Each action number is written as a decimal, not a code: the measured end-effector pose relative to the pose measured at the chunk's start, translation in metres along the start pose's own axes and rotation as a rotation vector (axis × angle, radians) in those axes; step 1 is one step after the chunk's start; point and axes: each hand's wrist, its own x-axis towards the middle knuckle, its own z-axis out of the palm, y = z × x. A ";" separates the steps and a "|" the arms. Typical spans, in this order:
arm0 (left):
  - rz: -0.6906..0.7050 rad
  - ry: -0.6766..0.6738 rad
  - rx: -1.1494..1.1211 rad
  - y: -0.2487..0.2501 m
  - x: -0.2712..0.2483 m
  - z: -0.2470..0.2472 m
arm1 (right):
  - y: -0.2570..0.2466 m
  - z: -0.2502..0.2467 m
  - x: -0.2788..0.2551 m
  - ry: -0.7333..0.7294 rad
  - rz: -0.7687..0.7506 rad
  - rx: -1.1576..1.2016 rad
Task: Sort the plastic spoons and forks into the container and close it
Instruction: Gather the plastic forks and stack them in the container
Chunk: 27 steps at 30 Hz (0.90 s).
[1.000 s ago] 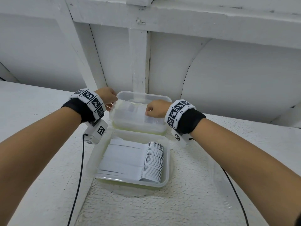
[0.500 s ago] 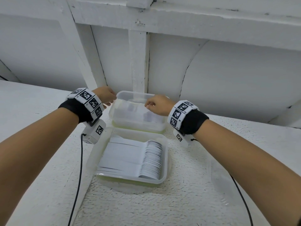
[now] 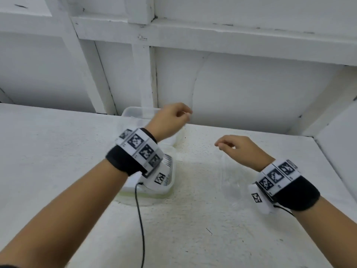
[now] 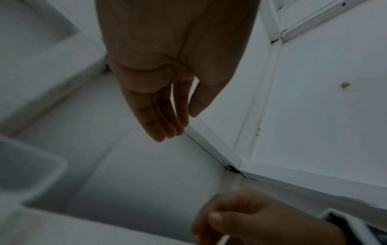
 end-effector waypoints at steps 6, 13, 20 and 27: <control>-0.069 -0.180 -0.090 0.018 -0.015 0.103 | 0.045 0.009 -0.057 0.095 0.229 0.043; -0.329 -0.312 0.273 -0.008 0.003 0.172 | 0.064 0.014 -0.095 0.120 0.329 0.123; -0.398 -0.358 0.371 -0.018 0.001 0.179 | 0.070 0.003 -0.110 0.092 0.334 0.124; -0.549 -0.225 -0.034 -0.027 -0.022 0.163 | 0.058 0.001 -0.059 0.065 0.330 0.037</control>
